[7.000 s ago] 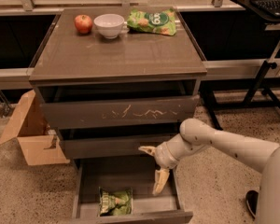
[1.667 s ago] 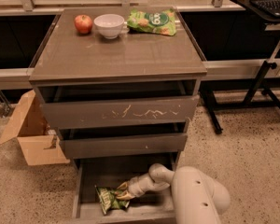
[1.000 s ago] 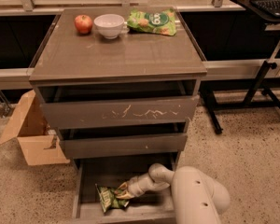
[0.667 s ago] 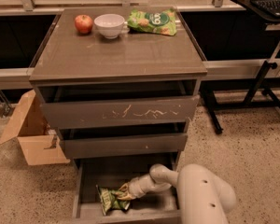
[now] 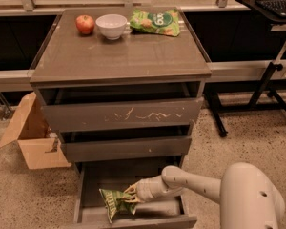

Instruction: Pick green jalapeno chip bag from bottom drawer and place on counter

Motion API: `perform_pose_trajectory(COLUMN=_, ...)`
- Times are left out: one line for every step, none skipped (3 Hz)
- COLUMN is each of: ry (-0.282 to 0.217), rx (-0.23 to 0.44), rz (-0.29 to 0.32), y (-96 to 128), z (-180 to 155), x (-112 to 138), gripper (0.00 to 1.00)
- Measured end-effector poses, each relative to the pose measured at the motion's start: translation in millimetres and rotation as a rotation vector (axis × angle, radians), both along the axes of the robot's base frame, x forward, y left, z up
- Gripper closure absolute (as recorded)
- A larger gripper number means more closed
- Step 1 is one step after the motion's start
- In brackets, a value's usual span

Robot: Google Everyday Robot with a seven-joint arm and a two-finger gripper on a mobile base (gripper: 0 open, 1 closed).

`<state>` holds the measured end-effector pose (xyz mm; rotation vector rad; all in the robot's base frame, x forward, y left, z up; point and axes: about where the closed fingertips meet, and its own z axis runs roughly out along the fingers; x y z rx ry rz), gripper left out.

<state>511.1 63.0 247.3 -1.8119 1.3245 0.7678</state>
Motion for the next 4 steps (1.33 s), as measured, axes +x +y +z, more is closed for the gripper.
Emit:
perform_pose_trajectory(ry=0.018, rx=0.003, rz=0.016, y=3.6, z=-1.2, x=-12.8, gripper=1.00)
perform_pose_trajectory(ry=-0.022, rx=0.008, rz=0.017, y=3.2, z=14.8, x=-9.3, gripper=1.00)
perform_pose_trajectory(ry=-0.114, rx=0.022, rz=0.032, y=0.0, z=61.3, x=-16.4, gripper=1.00)
perform_pose_trajectory(ry=-0.218, rx=0.035, rz=0.051, y=-3.4, z=118.6, x=-23.7, gripper=1.00)
